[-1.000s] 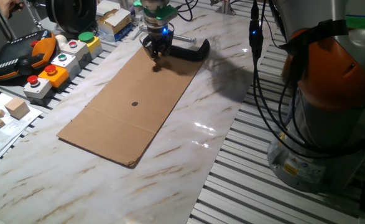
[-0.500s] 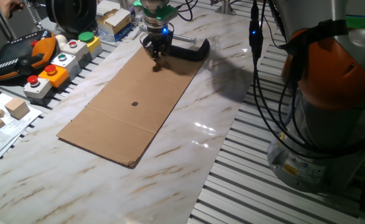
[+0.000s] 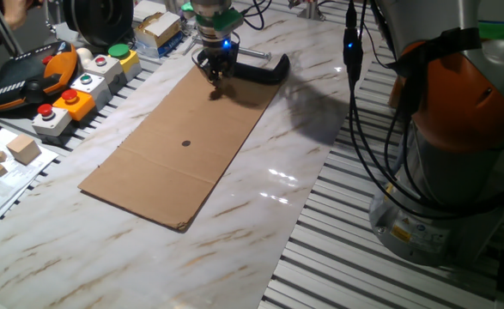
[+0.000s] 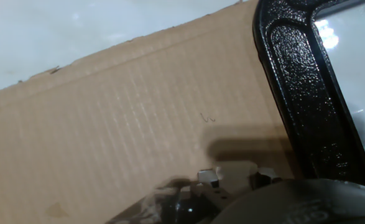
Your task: Hold a small block with the gripper and sweep it from left to right on the table
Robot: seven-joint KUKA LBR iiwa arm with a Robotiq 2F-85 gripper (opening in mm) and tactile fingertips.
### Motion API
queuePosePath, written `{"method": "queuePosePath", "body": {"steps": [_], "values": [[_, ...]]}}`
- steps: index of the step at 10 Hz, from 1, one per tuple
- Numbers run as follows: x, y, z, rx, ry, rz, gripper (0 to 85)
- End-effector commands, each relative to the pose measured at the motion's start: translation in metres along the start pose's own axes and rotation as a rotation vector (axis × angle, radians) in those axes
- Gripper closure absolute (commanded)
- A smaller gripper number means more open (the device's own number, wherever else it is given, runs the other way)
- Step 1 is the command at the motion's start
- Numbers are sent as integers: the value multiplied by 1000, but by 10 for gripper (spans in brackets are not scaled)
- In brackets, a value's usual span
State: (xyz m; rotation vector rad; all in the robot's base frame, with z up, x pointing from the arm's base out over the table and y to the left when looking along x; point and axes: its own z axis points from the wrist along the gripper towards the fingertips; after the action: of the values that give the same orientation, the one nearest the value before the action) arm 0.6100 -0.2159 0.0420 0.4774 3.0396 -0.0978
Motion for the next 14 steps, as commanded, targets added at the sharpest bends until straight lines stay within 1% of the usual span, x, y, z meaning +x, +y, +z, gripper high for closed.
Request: {"method": "queuePosePath", "body": {"steps": [1,2,3,5,6,7,9,12,13,14], "values": [[0,0,0,-12,-9,-5,843],[0,0,0,-16,-19,-19,843],[0,0,0,-4,-26,-40,843],[0,0,0,1,-31,-63,843],[0,0,0,-2,-30,-66,843],[0,0,0,-6,-18,-71,843],[0,0,0,-51,24,-77,843],[0,0,0,-69,29,-103,843],[0,0,0,-73,27,-122,843],[0,0,0,-68,16,-148,843]]}}
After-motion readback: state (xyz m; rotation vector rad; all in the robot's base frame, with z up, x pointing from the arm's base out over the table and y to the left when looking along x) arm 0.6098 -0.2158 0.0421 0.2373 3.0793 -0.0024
